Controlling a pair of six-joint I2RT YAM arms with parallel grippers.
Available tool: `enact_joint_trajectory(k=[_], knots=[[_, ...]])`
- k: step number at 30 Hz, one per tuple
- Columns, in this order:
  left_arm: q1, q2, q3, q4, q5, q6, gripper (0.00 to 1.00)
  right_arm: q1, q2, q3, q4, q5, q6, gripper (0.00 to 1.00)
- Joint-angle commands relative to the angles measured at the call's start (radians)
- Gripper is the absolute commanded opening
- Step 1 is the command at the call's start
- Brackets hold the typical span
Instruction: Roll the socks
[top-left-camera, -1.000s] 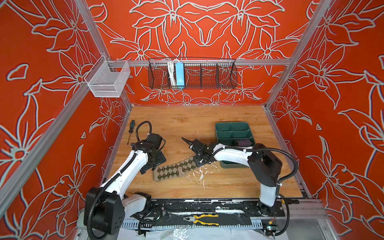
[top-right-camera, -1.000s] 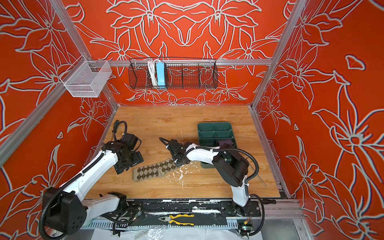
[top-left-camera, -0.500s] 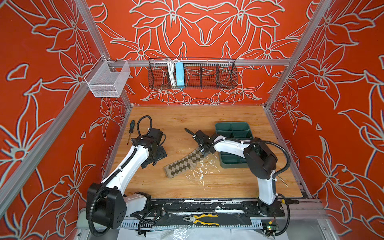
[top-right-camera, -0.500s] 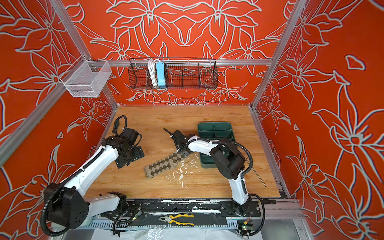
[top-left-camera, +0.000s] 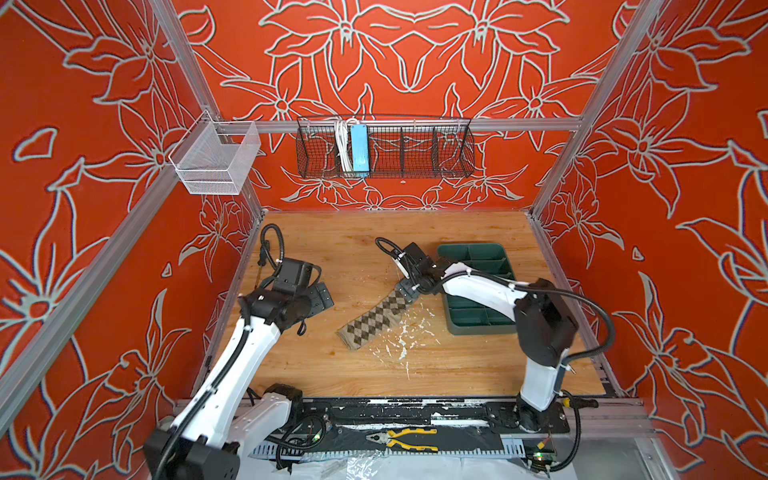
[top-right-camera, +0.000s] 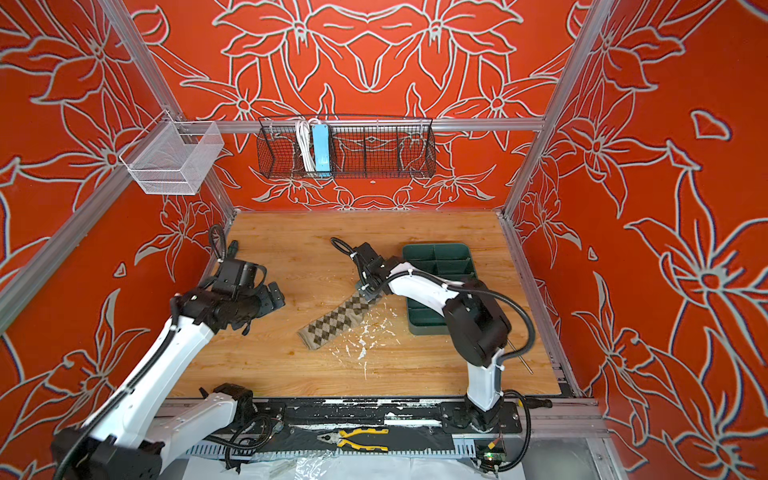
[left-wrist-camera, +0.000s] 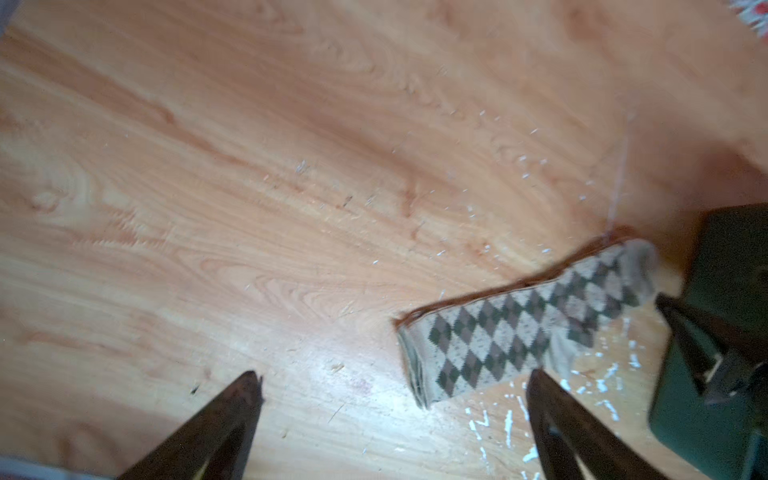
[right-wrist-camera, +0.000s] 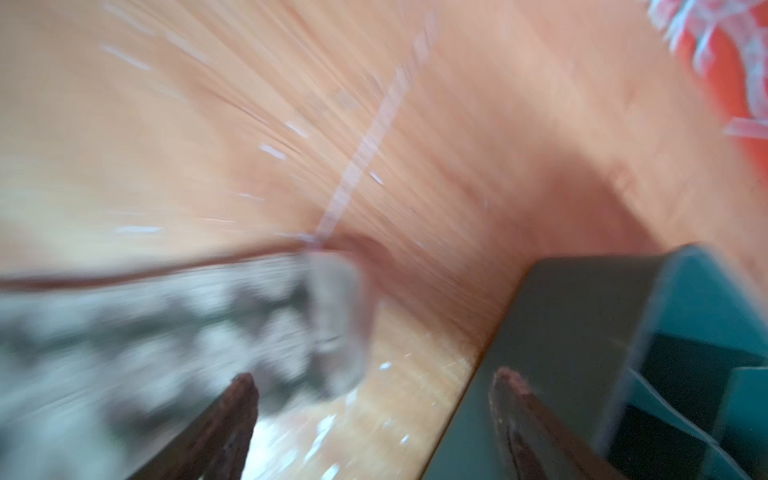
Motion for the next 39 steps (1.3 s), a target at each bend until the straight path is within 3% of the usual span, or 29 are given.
enact_joint_trajectory(k=[1, 5, 7, 10, 16, 20, 23, 32, 35, 39], knots=[[0.006, -0.138, -0.046, 0.114, 0.022, 0.032, 0.97, 0.081, -0.089, -0.056, 0.098, -0.098, 0.008, 0.87], [0.006, -0.251, -0.084, 0.15, 0.0, 0.042, 0.97, 0.1, -0.105, -0.083, 0.09, -0.22, 0.272, 0.86], [0.006, -0.267, -0.09, 0.14, -0.008, 0.049, 0.97, 0.101, -0.096, -0.103, 0.099, -0.308, 0.382, 0.9], [0.006, -0.25, -0.095, 0.116, -0.006, 0.057, 0.97, 0.096, -0.073, -0.119, 0.098, -0.344, 0.519, 0.97], [0.006, -0.162, -0.097, 0.101, 0.031, 0.06, 0.97, 0.064, -0.017, -0.124, 0.148, -0.394, 0.746, 0.98], [0.006, -0.112, -0.085, 0.083, 0.036, 0.049, 0.97, 0.024, 0.022, -0.102, 0.125, -0.346, 0.831, 0.98], [0.006, -0.087, -0.08, 0.066, 0.025, 0.041, 0.97, -0.017, 0.068, -0.072, 0.1, -0.316, 0.819, 0.98], [0.006, -0.08, -0.06, 0.035, 0.001, 0.04, 0.97, -0.07, 0.309, 0.136, 0.028, -0.4, 0.657, 0.97], [0.006, -0.086, -0.058, 0.029, 0.003, 0.036, 0.97, -0.071, 0.395, 0.234, 0.023, -0.451, 0.585, 0.96], [0.006, -0.092, -0.047, 0.012, -0.004, 0.044, 0.97, -0.07, 0.554, 0.452, -0.045, -0.601, 0.41, 0.94]])
